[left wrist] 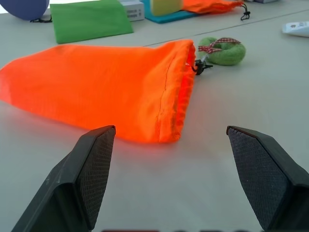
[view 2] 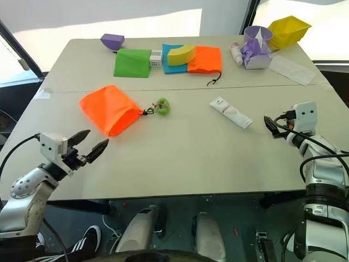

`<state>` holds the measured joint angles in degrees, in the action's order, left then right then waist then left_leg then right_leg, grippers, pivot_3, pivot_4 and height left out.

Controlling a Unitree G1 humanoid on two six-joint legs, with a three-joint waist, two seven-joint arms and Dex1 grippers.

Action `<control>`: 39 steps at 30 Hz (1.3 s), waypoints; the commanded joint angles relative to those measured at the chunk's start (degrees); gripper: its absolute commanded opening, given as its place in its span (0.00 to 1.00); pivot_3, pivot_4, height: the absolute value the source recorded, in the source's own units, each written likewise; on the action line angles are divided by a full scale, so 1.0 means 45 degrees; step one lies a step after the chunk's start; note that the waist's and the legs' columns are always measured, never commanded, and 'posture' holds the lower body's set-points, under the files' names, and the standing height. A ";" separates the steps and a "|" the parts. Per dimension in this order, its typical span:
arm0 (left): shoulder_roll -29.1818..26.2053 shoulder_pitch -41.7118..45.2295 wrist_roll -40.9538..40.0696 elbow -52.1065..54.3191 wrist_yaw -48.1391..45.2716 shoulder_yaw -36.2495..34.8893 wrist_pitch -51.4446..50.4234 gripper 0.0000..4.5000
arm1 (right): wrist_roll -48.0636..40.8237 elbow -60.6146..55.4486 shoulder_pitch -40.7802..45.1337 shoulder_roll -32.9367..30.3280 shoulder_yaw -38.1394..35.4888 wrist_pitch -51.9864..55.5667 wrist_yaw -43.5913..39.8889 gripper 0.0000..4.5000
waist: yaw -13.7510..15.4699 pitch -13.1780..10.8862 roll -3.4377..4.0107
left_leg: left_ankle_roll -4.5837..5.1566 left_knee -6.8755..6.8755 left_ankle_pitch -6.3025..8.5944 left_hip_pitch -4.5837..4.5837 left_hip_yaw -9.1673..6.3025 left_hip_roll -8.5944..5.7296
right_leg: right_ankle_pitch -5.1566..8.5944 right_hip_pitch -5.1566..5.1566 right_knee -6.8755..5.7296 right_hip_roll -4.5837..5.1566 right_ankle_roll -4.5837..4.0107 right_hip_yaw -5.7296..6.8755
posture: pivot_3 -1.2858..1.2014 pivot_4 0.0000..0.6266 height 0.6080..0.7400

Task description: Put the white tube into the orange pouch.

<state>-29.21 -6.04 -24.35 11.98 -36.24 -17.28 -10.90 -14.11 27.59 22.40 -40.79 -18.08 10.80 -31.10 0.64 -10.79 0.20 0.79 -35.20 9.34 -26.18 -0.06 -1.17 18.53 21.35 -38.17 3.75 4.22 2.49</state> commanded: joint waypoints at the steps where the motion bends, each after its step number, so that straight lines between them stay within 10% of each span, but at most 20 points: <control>1: -0.0009 -0.0022 0.0091 0.0544 0.0107 -0.0341 0.0579 0.88 | -0.0015 0.0177 0.0377 -0.0081 -0.0138 -0.0235 -0.0042 0.99 | 0.0000 0.0000 0.0000 | 0.0000 0.0000 0.0000 0.0000 0.0000 0.0001 | 0.0000 0.0001 0.0000 -0.0001 0.0001 0.0000 | 0.52 0.24 1.00; 20: -0.0273 0.1285 0.1366 -0.0125 -0.0366 0.0650 0.2034 0.88 | -0.0036 -0.0342 0.0105 0.0117 0.0023 -0.0949 -0.0577 0.99 | 0.0016 0.0003 0.0005 | 0.0000 0.0001 0.0000 0.0000 0.0005 0.0000 | 0.0012 0.0000 0.0000 -0.0001 -0.0023 -0.0003 | 0.52 0.24 1.00; 29: 0.0237 0.2614 0.4565 -0.1172 0.1490 0.2442 0.3049 0.88 | -0.2167 -0.6861 -0.2009 0.0301 0.1749 0.0125 -0.4333 0.99 | 0.0021 0.0009 0.0006 | 0.0008 0.0005 0.0000 0.0003 0.0006 0.0011 | -0.0028 -0.0001 -0.0004 -0.0020 0.0052 -0.0007 | 0.52 0.24 1.00; 39: 0.0641 0.3747 0.7004 -0.2398 0.4107 0.3022 0.2611 0.88 | -0.1989 -0.9131 -0.2751 0.1586 0.3549 0.1591 -0.3340 0.99 | 0.0031 0.0009 0.0005 | -0.0024 0.0003 0.0021 -0.0001 0.0005 0.0018 | -0.0028 0.0016 0.0014 -0.0016 0.0000 -0.0025 | 0.52 0.24 1.00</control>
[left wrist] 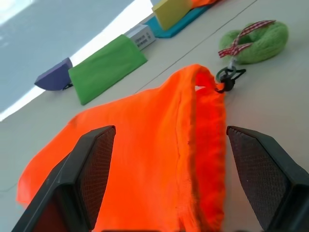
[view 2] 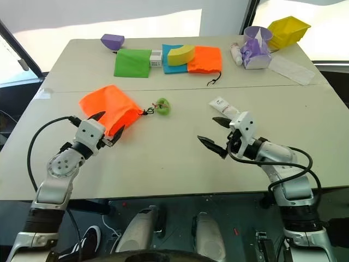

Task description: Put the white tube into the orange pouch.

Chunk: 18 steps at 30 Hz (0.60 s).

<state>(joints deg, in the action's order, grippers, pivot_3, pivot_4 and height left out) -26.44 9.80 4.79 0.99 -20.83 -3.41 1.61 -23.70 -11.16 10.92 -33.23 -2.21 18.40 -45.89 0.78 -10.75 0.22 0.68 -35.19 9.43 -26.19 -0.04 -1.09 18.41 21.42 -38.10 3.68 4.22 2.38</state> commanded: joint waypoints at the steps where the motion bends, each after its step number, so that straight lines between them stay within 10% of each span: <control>1: 0.0111 0.0264 0.0419 0.0011 0.0673 -0.0061 -0.0257 0.88 | 0.0150 -0.0540 -0.0252 -0.0108 0.0019 -0.0120 -0.0073 0.99 | 0.0000 0.0001 -0.0001 | -0.0002 0.0000 0.0001 0.0000 0.0000 0.0000 | -0.0002 -0.0001 0.0003 0.0001 -0.0002 0.0000 | 0.52 0.24 1.00; 5: 0.0218 0.0362 0.0895 -0.0065 0.1163 0.0047 -0.0954 0.68 | 0.0151 -0.0622 -0.0316 -0.0113 -0.0024 -0.0066 -0.0058 1.00 | -0.0013 0.0001 -0.0002 | 0.0006 0.0001 -0.0004 -0.0004 0.0002 0.0000 | -0.0007 0.0004 0.0003 0.0001 0.0006 -0.0002 | 0.52 0.24 1.00; 11: 0.0757 0.0649 0.0377 0.0079 0.0980 0.0090 -0.2165 0.01 | 0.0290 -0.0508 -0.0195 -0.0072 -0.0021 -0.0094 0.0102 1.00 | -0.0014 0.0002 -0.0002 | 0.0017 0.0001 -0.0010 -0.0004 0.0002 0.0000 | -0.0020 0.0004 0.0003 0.0001 0.0031 -0.0002 | 0.52 0.24 1.00; 18: 0.0536 0.0354 -0.0180 0.0769 0.0151 0.0049 -0.2576 0.01 | 0.0533 -0.0230 -0.0204 -0.0024 -0.0100 -0.0257 0.0276 1.00 | -0.0017 0.0002 -0.0002 | 0.0018 0.0001 -0.0011 -0.0004 0.0002 0.0000 | -0.0020 0.0004 0.0003 0.0001 0.0031 -0.0002 | 0.52 0.24 1.00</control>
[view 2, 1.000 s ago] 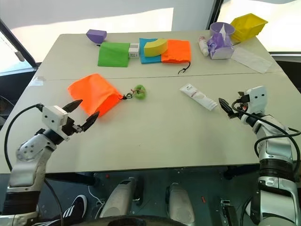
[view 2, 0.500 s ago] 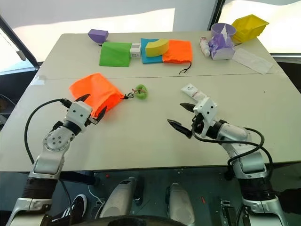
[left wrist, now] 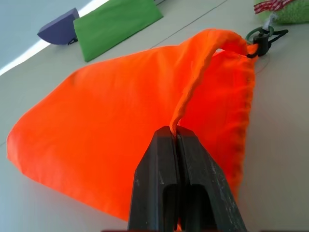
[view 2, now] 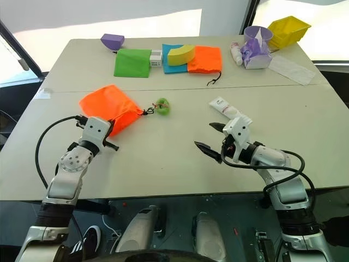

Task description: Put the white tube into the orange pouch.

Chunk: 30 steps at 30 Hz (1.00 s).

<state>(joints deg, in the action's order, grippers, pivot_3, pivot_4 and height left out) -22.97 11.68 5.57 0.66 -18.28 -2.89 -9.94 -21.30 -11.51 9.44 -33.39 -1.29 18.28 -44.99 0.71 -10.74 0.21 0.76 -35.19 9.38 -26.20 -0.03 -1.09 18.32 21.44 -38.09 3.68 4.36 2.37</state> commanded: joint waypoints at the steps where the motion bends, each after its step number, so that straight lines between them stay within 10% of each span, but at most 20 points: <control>1: -0.0263 -0.0113 -0.0438 0.0972 -0.0545 -0.0074 -0.0048 0.01 | -0.0012 -0.0139 0.0169 0.0036 -0.0324 -0.0216 0.0101 1.00 | -0.0003 0.0000 0.0000 | -0.0001 0.0000 0.0000 0.0000 0.0000 0.0000 | 0.0001 -0.0001 0.0000 0.0000 -0.0001 0.0000 | 0.52 0.24 1.00; 15: -0.0714 -0.0838 -0.1779 0.3668 -0.2533 0.0524 -0.1167 0.01 | 0.0556 0.1200 0.1294 -0.0538 -0.0561 -0.0709 -0.0136 1.00 | -0.0002 0.0000 0.0000 | -0.0001 -0.0001 0.0001 -0.0001 0.0001 -0.0001 | 0.0018 -0.0004 0.0003 0.0001 -0.0036 -0.0002 | 0.52 0.24 1.00; 30: -0.0877 -0.2068 -0.3955 0.5946 -0.4182 0.0718 -0.1576 0.01 | 0.6201 0.5659 0.5433 0.3494 0.4705 -0.6221 0.1817 1.00 | -0.0011 0.0003 -0.0001 | 0.0002 -0.0006 -0.0003 0.0003 0.0001 -0.0006 | 0.0010 0.0007 -0.0002 -0.0014 -0.0023 -0.0009 | 0.52 0.24 1.00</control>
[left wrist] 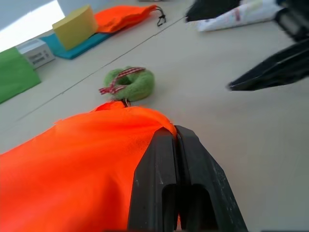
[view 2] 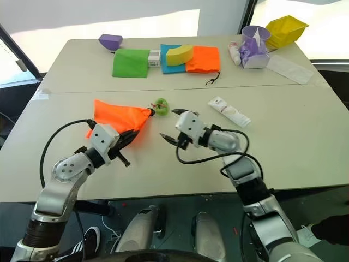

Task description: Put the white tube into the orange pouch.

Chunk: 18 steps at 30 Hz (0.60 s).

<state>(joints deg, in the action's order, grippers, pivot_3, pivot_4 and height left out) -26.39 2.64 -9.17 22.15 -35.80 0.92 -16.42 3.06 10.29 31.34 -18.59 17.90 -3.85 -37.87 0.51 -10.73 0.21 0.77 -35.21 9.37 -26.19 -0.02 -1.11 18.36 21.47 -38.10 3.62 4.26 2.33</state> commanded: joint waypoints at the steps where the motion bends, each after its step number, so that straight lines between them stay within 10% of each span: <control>1: -0.0297 -0.0251 -0.0763 0.1426 -0.0457 -0.0133 -0.0154 0.01 | 0.0917 0.1327 0.0887 0.0544 0.0611 -0.1723 0.0325 1.00 | 0.0026 0.0003 -0.0006 | -0.0001 0.0000 0.0000 0.0000 0.0000 -0.0002 | 0.0002 0.0003 0.0000 0.0001 -0.0005 0.0001 | 0.52 0.24 1.00; 18: -0.1018 -0.1106 -0.2073 0.2520 -0.0759 -0.0298 -0.0678 0.01 | 0.1765 0.4577 0.2629 0.1986 0.1149 -0.4958 0.0364 1.00 | -0.0294 0.0003 -0.0005 | -0.0036 0.0064 0.0018 0.0165 0.0001 -0.0003 | 0.0009 -0.0045 -0.0017 -0.0010 -0.0019 -0.0019 | 0.52 0.24 1.00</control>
<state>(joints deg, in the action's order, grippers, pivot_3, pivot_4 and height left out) -30.68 -2.31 -18.12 30.37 -39.39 0.05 -20.58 10.45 31.16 41.18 -9.01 23.99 -24.58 -36.87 -0.81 -10.72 0.18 0.61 -34.93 9.45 -25.45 -0.02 -1.12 18.39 21.27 -38.18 3.57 4.17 2.24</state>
